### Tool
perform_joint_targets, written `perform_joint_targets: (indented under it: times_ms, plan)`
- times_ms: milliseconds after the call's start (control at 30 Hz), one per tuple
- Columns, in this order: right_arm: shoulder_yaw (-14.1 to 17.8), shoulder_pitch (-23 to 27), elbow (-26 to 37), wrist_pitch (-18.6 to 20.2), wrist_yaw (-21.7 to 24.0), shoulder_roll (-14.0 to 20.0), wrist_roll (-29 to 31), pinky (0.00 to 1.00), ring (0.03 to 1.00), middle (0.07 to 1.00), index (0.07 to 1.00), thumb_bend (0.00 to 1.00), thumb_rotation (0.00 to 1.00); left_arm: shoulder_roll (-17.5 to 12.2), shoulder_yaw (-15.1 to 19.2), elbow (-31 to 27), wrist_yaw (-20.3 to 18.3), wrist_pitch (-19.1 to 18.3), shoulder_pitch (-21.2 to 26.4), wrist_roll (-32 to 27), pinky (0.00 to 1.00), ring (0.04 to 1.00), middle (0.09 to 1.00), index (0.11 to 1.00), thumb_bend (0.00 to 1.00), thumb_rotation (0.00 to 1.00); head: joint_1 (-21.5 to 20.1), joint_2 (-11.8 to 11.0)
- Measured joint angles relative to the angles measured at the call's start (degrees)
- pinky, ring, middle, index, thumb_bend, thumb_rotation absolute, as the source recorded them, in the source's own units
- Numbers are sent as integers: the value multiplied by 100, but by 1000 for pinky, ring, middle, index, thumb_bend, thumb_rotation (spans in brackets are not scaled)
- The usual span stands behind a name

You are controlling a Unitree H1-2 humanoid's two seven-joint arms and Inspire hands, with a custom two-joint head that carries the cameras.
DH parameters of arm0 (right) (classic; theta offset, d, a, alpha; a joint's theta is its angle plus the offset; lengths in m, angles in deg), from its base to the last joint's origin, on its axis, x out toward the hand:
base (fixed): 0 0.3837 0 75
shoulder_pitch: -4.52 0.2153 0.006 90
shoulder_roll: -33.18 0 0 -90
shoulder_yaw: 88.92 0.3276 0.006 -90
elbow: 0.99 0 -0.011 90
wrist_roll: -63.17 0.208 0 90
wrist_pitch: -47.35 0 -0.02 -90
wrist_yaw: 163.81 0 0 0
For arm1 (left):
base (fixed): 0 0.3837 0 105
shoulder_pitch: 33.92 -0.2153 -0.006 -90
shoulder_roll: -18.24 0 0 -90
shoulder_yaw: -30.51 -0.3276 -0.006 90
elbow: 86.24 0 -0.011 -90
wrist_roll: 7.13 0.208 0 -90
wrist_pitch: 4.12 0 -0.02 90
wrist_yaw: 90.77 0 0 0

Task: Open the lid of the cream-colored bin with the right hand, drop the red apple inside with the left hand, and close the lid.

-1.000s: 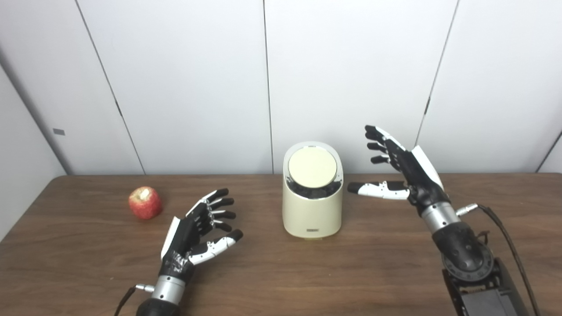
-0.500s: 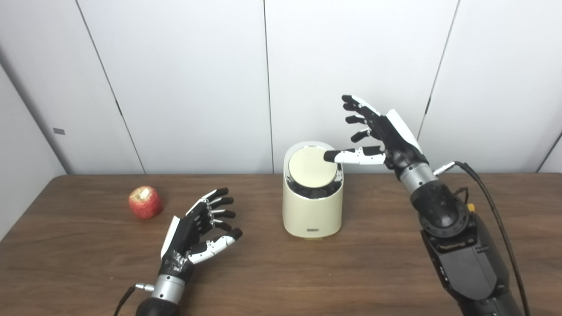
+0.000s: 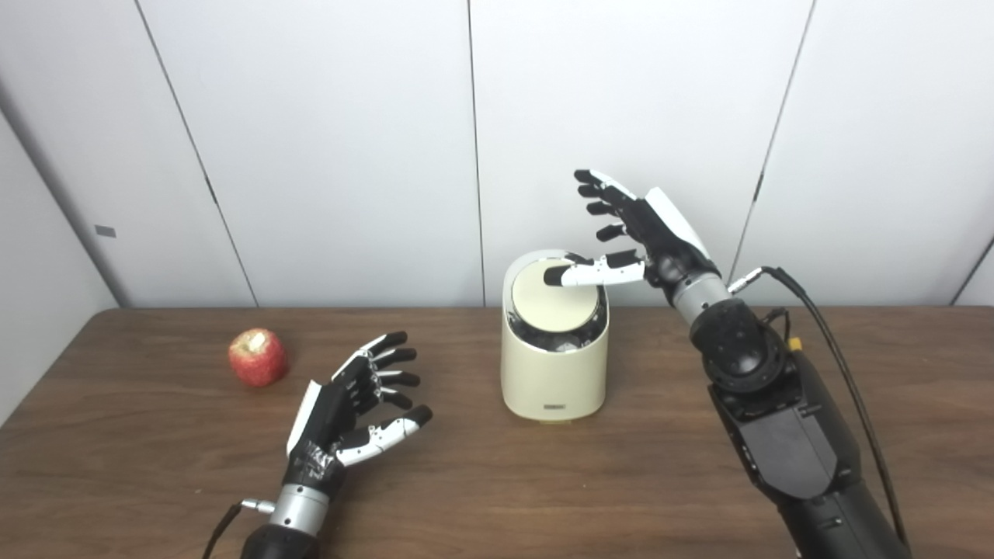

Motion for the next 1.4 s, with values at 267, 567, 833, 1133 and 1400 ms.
perform_joint_targets:
  times_ms: [267, 567, 833, 1133, 1400]
  plan:
    - [-76, 1, -151, -5, -7, -14, -42, 686, 836, 895, 914, 847, 320, 0, 5, -3, -26, 0, -1, -4, 536, 670, 785, 856, 716, 147, 0, 9]
    - [-83, -10, -192, -69, -9, 0, -41, 751, 867, 900, 913, 867, 286, 1, 9, -2, -44, 4, -1, -22, 551, 676, 785, 857, 683, 82, -17, 35]
    - [-161, -98, -191, -129, -19, 5, -104, 686, 832, 901, 922, 880, 245, 1, 10, -4, -43, 5, -2, -20, 539, 673, 781, 858, 703, 130, -9, 53]
    - [-279, -172, -210, -177, -18, 22, -201, 690, 832, 902, 909, 885, 246, 1, 9, -3, -50, 10, -1, -22, 541, 670, 782, 857, 692, 111, -17, 79]
    - [-315, -172, -366, -215, -18, 22, -277, 727, 848, 903, 908, 878, 272, 2, 8, -3, -49, 23, -2, -21, 538, 671, 783, 859, 707, 156, -9, 88]
